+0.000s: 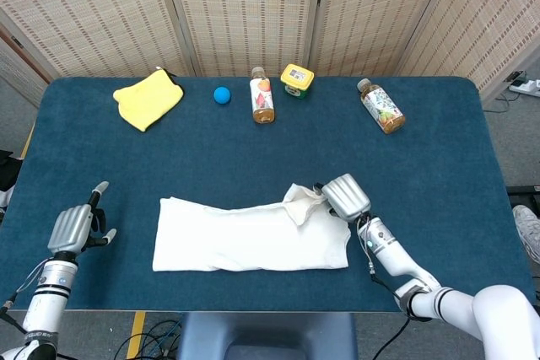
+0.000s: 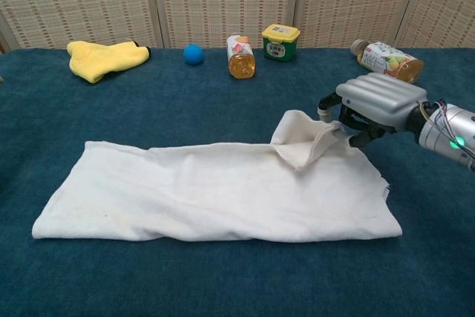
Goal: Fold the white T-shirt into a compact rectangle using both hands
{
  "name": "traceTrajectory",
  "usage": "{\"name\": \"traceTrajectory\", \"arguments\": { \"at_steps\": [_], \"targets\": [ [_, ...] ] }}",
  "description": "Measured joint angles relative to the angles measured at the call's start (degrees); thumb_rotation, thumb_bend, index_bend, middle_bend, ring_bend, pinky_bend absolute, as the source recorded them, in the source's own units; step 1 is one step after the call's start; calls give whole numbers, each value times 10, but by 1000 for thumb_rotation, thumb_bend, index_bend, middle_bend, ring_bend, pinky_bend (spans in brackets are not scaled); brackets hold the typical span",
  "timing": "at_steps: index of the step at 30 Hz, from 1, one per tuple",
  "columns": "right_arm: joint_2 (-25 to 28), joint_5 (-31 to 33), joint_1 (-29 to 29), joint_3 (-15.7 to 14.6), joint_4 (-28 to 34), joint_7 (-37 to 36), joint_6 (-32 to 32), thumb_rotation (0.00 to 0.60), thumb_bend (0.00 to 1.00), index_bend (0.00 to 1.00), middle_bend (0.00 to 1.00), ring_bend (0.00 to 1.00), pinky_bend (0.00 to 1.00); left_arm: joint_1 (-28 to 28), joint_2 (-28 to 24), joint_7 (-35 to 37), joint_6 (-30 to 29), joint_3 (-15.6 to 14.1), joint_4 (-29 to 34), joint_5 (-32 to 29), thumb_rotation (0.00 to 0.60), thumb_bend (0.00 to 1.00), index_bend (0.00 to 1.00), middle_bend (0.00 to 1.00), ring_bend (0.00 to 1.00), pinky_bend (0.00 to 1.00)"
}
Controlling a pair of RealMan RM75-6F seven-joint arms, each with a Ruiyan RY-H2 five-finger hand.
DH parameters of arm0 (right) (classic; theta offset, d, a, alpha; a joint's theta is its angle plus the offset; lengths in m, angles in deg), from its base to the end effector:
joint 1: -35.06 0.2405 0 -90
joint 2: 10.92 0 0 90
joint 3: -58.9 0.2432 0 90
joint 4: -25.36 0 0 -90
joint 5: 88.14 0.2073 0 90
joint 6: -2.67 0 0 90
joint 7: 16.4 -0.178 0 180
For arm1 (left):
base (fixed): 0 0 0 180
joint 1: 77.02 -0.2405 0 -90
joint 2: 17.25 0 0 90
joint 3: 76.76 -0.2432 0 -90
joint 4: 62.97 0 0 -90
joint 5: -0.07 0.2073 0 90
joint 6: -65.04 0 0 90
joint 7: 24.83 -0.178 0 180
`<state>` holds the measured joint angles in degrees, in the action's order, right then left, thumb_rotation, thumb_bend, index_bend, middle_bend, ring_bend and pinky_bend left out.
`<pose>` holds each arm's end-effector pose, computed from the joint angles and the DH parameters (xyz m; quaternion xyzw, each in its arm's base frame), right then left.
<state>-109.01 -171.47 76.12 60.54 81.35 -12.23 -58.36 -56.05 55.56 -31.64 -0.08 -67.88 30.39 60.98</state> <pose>-0.1851 -0.3751 -0.0453 0.7851 -0.2585 0.3621 0.4309 -0.2784 0.3034 0.0812 -0.5705 -0.5148 -0.3492 0.5362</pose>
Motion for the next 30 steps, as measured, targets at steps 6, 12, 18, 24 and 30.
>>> {"name": "traceTrajectory", "arguments": {
  "at_steps": [6,12,18,24,30],
  "targets": [
    [17,-21,-15,-20,20,7,-4,600,497,474,916,960,1000,2,1,-3,3,0,0,-3,600,315,0,719,643,914],
    [35,-34,-24,-31,39,21,-2,600,498,474,915,960,1000,3,1,-4,4,0,1,-4,600,315,0,719,643,914],
    [55,-47,-32,-38,55,28,-3,600,499,474,916,960,1000,3,1,-5,3,0,2,-4,600,315,0,719,643,914],
    [68,-57,-37,-47,64,35,4,600,499,474,916,960,1000,4,1,-7,3,0,3,-6,600,315,0,719,643,914],
    [76,-52,-38,-46,77,46,23,600,458,256,906,952,1000,5,1,-8,4,0,3,-6,600,314,0,719,643,914]
  ]
}}
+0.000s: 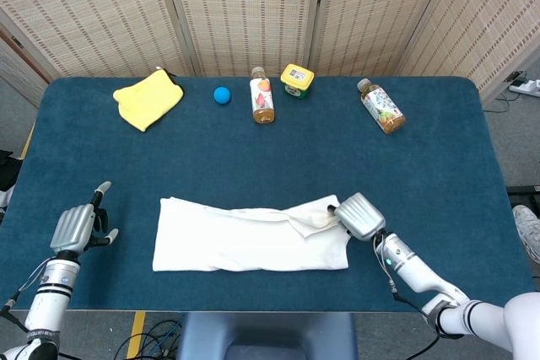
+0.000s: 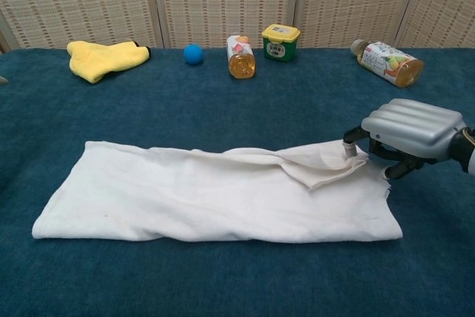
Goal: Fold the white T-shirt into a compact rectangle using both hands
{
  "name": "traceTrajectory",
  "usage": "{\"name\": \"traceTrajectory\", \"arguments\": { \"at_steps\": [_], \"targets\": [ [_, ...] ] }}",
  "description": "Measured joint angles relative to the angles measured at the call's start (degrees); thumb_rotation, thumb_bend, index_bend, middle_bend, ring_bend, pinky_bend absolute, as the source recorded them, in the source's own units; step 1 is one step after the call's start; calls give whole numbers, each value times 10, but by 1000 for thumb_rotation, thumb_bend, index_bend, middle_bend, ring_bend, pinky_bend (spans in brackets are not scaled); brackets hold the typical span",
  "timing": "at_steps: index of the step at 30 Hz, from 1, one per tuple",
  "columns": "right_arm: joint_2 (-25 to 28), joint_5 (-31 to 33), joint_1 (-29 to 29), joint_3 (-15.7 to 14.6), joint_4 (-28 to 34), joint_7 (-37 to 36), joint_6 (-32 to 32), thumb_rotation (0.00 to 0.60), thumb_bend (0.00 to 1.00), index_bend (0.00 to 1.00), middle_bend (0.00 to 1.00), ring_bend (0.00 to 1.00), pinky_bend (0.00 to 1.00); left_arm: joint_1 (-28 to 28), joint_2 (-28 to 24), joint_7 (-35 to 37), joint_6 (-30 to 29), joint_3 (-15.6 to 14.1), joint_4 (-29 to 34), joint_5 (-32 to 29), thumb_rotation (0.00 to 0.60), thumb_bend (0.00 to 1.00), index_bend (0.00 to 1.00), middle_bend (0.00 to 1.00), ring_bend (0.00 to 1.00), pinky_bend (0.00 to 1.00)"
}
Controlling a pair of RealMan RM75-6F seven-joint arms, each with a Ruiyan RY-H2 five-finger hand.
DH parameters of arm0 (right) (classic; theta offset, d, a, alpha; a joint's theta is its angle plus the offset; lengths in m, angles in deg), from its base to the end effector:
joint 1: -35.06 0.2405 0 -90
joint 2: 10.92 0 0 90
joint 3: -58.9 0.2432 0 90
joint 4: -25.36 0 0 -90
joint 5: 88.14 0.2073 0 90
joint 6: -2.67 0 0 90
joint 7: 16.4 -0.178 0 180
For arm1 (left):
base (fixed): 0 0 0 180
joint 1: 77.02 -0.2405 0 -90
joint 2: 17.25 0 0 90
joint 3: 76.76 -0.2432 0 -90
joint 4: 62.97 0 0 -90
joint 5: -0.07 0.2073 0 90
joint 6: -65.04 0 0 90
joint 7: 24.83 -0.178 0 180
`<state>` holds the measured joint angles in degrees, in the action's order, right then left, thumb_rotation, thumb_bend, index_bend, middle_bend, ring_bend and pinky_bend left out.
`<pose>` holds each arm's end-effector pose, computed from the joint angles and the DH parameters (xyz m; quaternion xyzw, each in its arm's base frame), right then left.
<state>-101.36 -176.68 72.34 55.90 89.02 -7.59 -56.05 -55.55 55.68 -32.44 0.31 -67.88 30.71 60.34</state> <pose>-0.2169 -0.3384 -0.0369 0.8369 -0.2247 0.2919 0.4049 -0.2760 0.3047 0.0787 -0.5739 -0.5156 -0.3459 0.5340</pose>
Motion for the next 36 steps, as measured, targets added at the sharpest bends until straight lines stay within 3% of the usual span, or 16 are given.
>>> {"name": "traceTrajectory", "arguments": {
  "at_steps": [3,16,21,26,31,36],
  "targets": [
    [9,1,1,1,15,4,6,600,418,157,903,948,1000,0,-1,0,0,1,0,-1,600,314,0,719,643,914],
    [57,3,7,20,102,-32,12,600,409,170,903,948,1000,3,-3,3,1,4,6,-1,600,315,0,719,643,914],
    [57,33,16,31,129,-16,50,600,523,248,903,948,1000,4,-4,-1,-1,4,9,-1,600,315,0,719,643,914],
    [50,80,31,43,152,25,101,600,602,262,903,948,1000,5,-3,-5,-1,3,10,-4,600,315,0,719,643,914],
    [30,97,48,51,162,54,126,600,620,262,903,948,1000,5,-3,-8,-2,3,10,-8,600,314,0,719,643,914],
    [23,89,54,39,174,77,135,600,622,262,903,948,1000,3,-4,-6,-2,1,8,-8,600,315,0,719,643,914]
  ]
}}
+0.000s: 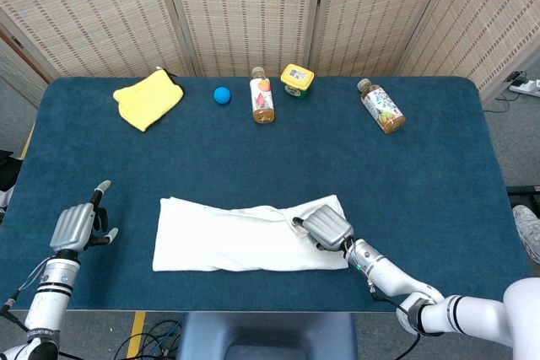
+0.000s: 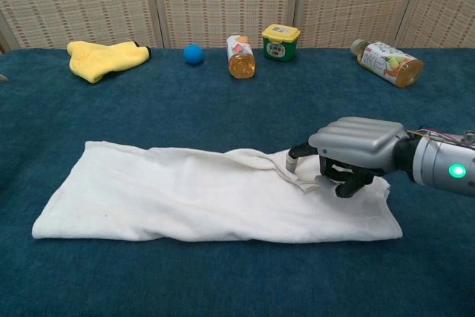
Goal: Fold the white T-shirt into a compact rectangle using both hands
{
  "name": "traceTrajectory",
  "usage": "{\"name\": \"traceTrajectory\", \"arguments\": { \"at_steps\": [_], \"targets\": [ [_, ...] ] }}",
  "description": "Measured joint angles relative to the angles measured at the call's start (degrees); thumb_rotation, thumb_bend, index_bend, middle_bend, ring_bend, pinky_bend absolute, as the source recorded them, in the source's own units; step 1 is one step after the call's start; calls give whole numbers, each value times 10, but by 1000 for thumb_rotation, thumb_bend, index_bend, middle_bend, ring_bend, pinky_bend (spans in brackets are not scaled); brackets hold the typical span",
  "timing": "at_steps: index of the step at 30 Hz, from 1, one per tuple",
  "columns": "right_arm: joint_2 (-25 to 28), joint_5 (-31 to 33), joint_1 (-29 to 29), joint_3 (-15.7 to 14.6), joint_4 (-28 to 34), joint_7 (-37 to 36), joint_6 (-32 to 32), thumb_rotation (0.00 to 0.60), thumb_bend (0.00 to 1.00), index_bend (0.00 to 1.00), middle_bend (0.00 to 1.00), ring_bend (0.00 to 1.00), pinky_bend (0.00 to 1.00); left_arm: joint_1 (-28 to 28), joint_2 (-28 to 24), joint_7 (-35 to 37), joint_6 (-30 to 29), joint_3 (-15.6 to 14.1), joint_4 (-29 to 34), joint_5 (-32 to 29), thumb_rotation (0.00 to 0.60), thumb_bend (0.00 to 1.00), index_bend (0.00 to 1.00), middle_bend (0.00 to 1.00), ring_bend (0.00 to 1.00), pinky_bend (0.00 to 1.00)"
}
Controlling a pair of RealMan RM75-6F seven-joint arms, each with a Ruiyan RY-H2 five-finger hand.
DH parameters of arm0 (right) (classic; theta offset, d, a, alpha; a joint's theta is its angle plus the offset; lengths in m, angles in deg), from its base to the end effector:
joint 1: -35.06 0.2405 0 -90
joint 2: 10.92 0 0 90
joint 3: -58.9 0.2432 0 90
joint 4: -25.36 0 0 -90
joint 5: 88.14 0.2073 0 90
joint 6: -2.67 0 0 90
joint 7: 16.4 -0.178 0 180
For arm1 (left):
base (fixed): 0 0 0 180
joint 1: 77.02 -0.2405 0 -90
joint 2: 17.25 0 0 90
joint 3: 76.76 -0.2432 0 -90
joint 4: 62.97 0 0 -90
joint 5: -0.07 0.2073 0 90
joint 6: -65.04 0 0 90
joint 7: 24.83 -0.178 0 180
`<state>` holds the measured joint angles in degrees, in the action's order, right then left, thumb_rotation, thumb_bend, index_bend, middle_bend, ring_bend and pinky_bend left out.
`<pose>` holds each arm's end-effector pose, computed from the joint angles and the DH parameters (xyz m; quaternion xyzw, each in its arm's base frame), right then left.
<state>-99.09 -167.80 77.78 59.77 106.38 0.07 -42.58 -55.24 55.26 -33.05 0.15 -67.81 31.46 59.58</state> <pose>-0.1530 -0.3173 -0.0723 0.8637 -0.2872 0.2727 0.3117 -0.2742 0.3056 0.0805 -0.5732 -0.5155 -0.3449 0.5355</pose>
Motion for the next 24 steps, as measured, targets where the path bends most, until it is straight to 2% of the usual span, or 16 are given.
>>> {"name": "traceTrajectory", "arguments": {
  "at_steps": [7,15,20,24],
  "targets": [
    [6,-11,-5,-8,16,12,-16,600,620,262,904,948,1000,0,1,5,4,-2,-8,4,600,315,0,719,643,914],
    [56,-23,-24,2,59,5,-73,600,598,262,905,948,1000,6,0,8,12,-6,-29,24,600,314,0,719,643,913],
    [100,-27,-41,15,92,2,-118,600,566,263,905,948,1000,13,3,19,16,-20,-69,83,600,315,5,712,635,898],
    [134,-31,-58,22,116,0,-153,600,487,268,907,948,1000,20,15,30,7,-37,-131,154,600,294,107,683,628,883]
  ]
}}
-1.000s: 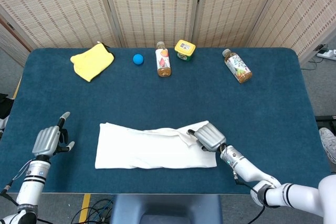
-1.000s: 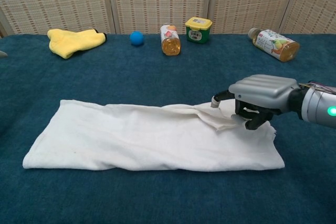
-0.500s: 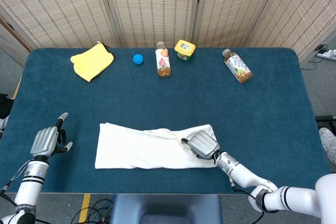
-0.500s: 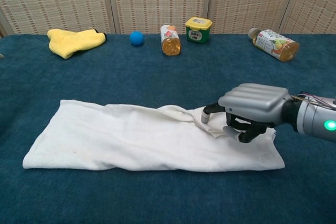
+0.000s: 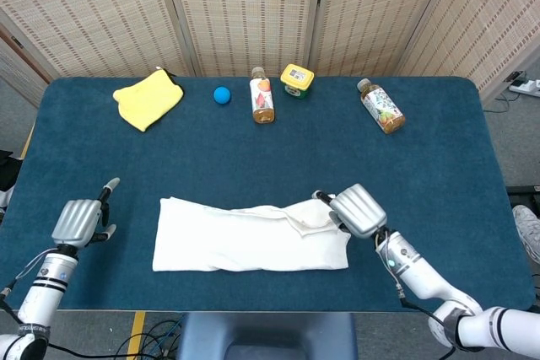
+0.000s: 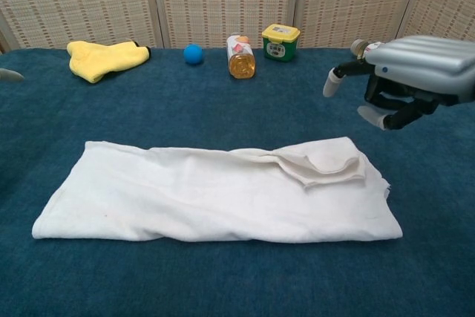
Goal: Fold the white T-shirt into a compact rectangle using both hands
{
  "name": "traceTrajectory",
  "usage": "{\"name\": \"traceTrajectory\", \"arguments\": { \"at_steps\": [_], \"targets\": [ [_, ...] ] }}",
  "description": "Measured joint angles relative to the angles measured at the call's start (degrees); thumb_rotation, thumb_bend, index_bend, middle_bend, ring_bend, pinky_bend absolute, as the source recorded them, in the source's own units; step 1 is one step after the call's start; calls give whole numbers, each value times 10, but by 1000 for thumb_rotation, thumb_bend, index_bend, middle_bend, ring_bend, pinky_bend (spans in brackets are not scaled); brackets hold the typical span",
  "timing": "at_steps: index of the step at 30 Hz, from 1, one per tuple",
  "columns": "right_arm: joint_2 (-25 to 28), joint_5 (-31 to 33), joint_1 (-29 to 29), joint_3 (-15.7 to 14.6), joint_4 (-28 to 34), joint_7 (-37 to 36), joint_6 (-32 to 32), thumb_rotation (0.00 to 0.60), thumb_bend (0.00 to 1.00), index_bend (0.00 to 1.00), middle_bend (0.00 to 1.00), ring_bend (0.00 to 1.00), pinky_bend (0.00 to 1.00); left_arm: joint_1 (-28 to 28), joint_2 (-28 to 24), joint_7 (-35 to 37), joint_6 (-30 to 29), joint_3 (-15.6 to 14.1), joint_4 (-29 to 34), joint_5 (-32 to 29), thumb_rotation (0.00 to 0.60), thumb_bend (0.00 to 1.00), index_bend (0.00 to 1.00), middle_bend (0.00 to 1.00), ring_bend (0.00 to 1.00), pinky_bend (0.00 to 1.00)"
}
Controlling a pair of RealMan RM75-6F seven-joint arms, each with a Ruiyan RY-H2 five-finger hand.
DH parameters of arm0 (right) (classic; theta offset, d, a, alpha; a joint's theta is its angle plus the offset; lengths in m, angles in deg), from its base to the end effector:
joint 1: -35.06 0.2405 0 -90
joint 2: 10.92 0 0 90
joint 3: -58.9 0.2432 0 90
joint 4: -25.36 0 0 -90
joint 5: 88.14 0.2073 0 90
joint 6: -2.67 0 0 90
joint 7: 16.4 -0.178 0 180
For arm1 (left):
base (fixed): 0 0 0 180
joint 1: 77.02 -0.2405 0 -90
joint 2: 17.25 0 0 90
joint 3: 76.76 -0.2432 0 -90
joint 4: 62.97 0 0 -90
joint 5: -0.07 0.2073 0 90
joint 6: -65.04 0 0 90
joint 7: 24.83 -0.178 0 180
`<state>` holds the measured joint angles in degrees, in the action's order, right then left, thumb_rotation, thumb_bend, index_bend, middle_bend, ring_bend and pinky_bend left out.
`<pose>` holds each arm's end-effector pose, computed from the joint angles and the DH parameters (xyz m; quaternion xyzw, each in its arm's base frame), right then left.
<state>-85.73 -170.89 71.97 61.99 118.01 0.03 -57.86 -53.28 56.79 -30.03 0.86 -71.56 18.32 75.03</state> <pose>-0.1505 -0.3250 0.0290 0.7983 -0.2609 0.3648 0.4019 -0.2816 0.3194 0.0805 -0.6748 -0.3939 -0.3270 0.5316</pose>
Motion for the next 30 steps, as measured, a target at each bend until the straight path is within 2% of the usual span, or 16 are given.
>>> {"name": "traceTrajectory", "arguments": {
  "at_steps": [5,9,13,19,30],
  "targets": [
    [35,-3,-27,4,23,-5,-36,600,408,278,910,948,1000,12,29,40,-28,-31,-116,104,600,214,220,680,626,869],
    [53,-5,-44,1,34,-6,-54,600,364,282,910,948,1000,23,62,77,-62,-55,-209,175,600,170,253,680,626,869],
    [65,-8,-59,-2,45,-6,-69,600,347,283,911,948,1000,37,104,108,-101,-76,-302,231,600,168,283,681,628,869],
    [79,-8,-80,-6,55,-3,-86,600,343,287,911,948,1000,57,165,141,-134,-101,-412,279,600,168,303,681,628,869],
    [87,-1,-102,-6,59,-5,-93,600,343,291,911,948,1000,77,237,167,-140,-122,-523,294,600,168,308,681,629,869]
  ]
}}
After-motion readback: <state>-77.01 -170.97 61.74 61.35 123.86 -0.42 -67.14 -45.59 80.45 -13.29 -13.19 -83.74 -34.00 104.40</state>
